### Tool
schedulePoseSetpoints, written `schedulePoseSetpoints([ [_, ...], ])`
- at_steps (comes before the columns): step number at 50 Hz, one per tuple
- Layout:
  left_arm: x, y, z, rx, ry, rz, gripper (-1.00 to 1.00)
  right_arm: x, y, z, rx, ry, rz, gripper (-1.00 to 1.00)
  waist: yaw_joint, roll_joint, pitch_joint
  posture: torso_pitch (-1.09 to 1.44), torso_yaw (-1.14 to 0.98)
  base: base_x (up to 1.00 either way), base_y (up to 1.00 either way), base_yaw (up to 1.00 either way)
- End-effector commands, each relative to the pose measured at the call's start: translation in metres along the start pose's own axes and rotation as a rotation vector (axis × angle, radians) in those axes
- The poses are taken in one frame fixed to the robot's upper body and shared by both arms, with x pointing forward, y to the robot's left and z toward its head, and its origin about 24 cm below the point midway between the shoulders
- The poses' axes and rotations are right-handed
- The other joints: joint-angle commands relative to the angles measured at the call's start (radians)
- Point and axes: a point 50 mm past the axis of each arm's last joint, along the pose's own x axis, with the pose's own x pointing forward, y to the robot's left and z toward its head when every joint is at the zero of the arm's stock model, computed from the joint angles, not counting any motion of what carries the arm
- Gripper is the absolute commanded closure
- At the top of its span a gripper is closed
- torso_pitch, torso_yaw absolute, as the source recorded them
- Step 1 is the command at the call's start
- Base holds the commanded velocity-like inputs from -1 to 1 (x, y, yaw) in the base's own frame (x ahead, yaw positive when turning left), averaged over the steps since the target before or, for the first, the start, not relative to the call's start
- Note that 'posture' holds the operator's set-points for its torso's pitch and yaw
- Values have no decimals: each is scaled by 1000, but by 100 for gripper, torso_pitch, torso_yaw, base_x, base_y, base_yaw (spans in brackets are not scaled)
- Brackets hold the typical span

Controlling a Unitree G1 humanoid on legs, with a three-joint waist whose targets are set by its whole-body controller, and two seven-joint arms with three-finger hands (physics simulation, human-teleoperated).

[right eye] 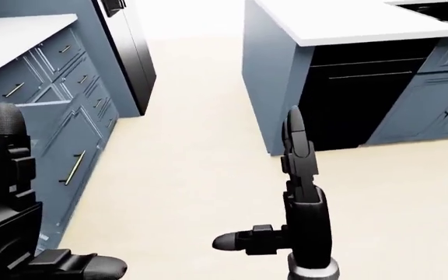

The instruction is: Close the right drawer.

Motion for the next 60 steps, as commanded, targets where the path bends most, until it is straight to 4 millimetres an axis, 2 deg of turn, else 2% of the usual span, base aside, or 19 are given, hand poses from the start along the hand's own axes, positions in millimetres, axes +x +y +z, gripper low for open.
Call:
schedulePoseSetpoints([
  [1,2,-1,9,-4,-53,4,-100,2,-3,12,-7,-66,-8,-100,2,1,-2,0,0,0,43,0],
  [9,1,-1,9,-5,-50,1,-100,2,-2,12,0,-59,-3,-100,-1,-85,3,0,0,-2,46,0],
  [12,2,-1,10,-7,-50,2,-100,2,-2,12,5,-53,-2,-100,-7,-140,-6,0,0,-14,51,0],
  [13,2,-1,10,-7,-50,2,-100,2,-2,12,6,-54,-1,-100,-19,-109,-9,0,0,-21,54,0],
  [16,2,-1,10,-7,-50,1,-100,3,-2,13,8,-53,-2,-100,-11,-129,-26,0,0,-21,54,0],
  [20,2,-1,10,-6,-50,2,-100,3,-2,13,8,-50,-2,-100,-1,-92,-9,0,0,-21,54,0],
  [23,1,0,9,-5,-52,3,-100,3,-2,13,12,-51,1,-100,0,-42,-6,0,0,-21,54,0],
  [25,1,0,9,-5,-51,2,-100,3,-2,13,13,-51,4,-100,7,47,-32,0,0,-21,54,0],
  [27,0,0,8,-5,-52,2,-100,3,-2,13,14,-50,2,-100,17,-6,-12,0,0,-21,54,0],
  [30,0,0,8,-5,-52,3,-100,2,-1,12,15,-51,7,-100,14,-35,-21,0,0,-21,54,0],
  [38,0,-1,7,-7,-50,0,-100,3,-1,11,15,-48,11,-100,-10,-92,5,0,0,-21,53,0],
  [41,1,-1,8,-7,-51,-1,-100,2,-1,10,16,-50,13,-100,-25,-138,-8,0,0,-21,53,0],
  [42,1,-2,9,-6,-51,-1,-100,2,-1,10,14,-51,15,-100,-32,-109,1,0,0,-15,51,0],
  [45,1,-2,9,-5,-51,-3,-100,1,-1,9,12,-53,15,-100,-22,-122,-13,0,0,-2,51,0],
  [49,0,-2,7,-3,-52,-5,-100,1,0,10,13,-55,20,-100,-26,-72,10,0,0,0,45,0],
  [52,-1,-2,6,-3,-52,-5,-100,1,0,11,14,-55,19,-100,-12,66,-20,0,0,0,32,0],
  [53,-1,-2,6,-3,-53,-5,-100,1,0,11,12,-56,20,-100,-4,-2,17,0,0,0,33,0],
  [54,-1,-1,6,-3,-53,-5,-100,1,0,11,12,-56,19,-100,-2,6,13,0,0,0,32,0],
  [60,-1,-2,7,-2,-54,-5,-100,1,0,12,7,-58,24,-100,4,-59,10,0,0,0,32,0],
])
